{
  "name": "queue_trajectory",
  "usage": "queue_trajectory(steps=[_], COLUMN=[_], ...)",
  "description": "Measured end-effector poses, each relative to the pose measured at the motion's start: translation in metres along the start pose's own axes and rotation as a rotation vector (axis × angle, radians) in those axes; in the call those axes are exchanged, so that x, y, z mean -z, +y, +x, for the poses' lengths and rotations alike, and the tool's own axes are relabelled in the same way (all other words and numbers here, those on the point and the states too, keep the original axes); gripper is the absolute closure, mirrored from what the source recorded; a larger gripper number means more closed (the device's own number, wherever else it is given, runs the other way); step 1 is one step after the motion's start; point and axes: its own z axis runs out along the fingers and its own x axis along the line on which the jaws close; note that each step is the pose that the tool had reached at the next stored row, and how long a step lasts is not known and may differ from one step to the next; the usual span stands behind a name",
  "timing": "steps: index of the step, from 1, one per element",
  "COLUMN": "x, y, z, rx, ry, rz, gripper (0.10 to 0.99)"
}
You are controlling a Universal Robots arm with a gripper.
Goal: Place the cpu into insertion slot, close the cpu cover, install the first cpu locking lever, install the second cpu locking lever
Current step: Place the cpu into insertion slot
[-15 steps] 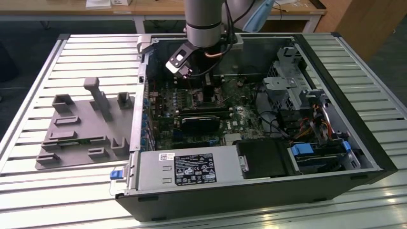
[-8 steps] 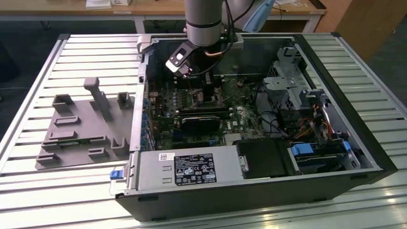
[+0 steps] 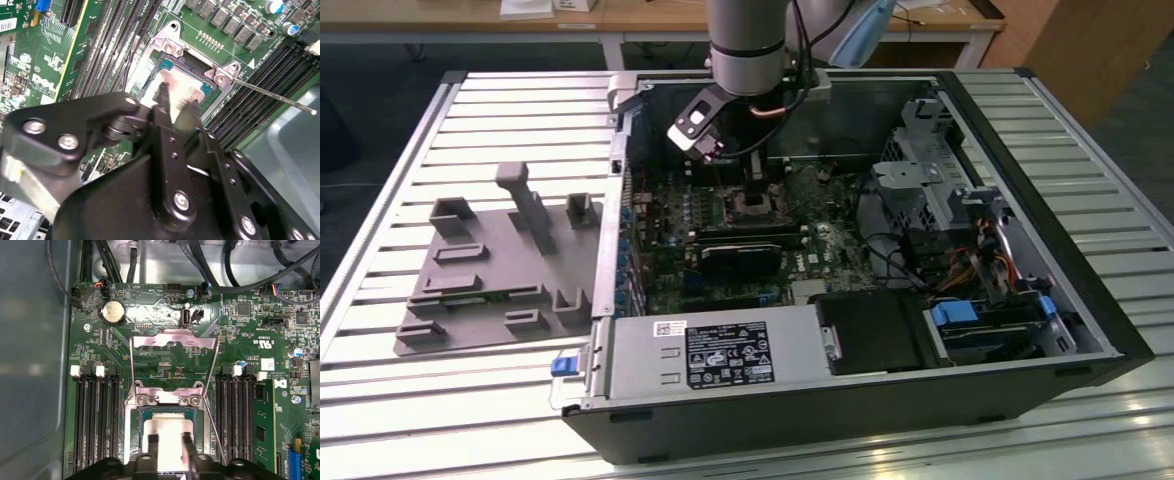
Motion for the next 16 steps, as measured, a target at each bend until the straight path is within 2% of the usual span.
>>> queue_trajectory(steps=[3,4,5,6,16], x=[0.0005,0.0007,0.0009,0.0010,0.0018], y=[0.0000,0.0001,0.0001,0.0001,0.0012], z=[0.0000,0.0000,0.0000,0.0000,0.0000], rx=[0.000,0.000,0.000,0.000,-0.007], ry=[0.0000,0.0000,0.0000,0.0000,-0.0005], rz=[0.000,0.000,0.000,0.000,0.000], gripper=[0.902,0.902,0.965,0.984,0.984])
